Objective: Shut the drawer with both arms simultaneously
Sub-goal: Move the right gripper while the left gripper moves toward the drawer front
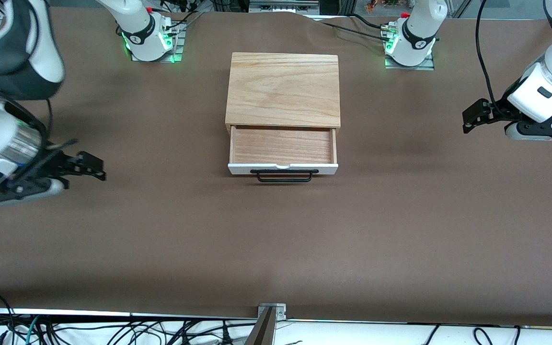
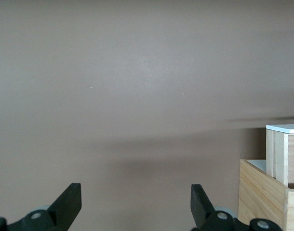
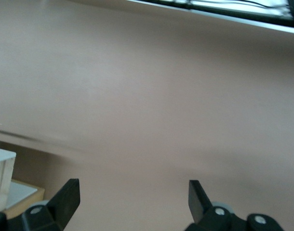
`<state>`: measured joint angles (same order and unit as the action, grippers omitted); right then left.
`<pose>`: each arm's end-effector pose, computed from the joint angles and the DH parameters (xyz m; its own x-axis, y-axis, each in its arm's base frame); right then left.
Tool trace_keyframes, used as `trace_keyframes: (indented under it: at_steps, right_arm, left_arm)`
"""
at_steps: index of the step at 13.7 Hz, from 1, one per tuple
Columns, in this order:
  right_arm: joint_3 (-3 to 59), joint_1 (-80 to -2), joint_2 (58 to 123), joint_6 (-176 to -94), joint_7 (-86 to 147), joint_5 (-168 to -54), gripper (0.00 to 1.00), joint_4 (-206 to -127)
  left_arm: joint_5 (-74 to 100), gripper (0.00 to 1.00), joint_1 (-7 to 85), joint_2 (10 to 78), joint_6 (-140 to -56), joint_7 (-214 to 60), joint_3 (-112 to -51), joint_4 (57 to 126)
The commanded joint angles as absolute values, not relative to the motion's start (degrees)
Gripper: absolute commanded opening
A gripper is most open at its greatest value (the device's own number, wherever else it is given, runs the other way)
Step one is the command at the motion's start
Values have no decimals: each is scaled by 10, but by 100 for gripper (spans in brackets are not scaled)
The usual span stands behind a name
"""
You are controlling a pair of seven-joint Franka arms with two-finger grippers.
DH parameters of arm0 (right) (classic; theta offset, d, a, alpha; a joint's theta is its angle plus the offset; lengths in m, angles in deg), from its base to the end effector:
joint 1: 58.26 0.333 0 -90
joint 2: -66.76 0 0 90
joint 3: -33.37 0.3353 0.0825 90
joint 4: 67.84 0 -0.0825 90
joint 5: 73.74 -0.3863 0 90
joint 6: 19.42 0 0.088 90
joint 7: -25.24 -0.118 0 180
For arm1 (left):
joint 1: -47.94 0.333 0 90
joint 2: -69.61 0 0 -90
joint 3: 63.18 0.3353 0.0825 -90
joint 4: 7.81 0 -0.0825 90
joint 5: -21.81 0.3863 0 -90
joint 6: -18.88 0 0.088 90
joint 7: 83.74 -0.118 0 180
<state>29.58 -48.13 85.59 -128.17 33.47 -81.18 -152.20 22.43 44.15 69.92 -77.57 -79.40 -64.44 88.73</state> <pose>0.6742 0.0920 0.5079 0.9704 0.2151 0.1098 0.2252 -0.9701 -0.0901 0.5600 -0.0484 0.5912 0.9999 -0.0136 0.0046 -0.0136 -0.9999 -0.0106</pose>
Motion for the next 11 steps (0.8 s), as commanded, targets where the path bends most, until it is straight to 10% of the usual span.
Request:
trace_keyframes:
  at_steps: [1,11]
  right_arm:
    - [295,-453,882,-1330,328,-820,100,-1525]
    - [323,-367,983,-1473,289,-947,100,-1525]
  left_arm:
    - [228,100,438,692,-770,-796,-645,877]
    - [81,100,406,448,-817,-786,-690,735]
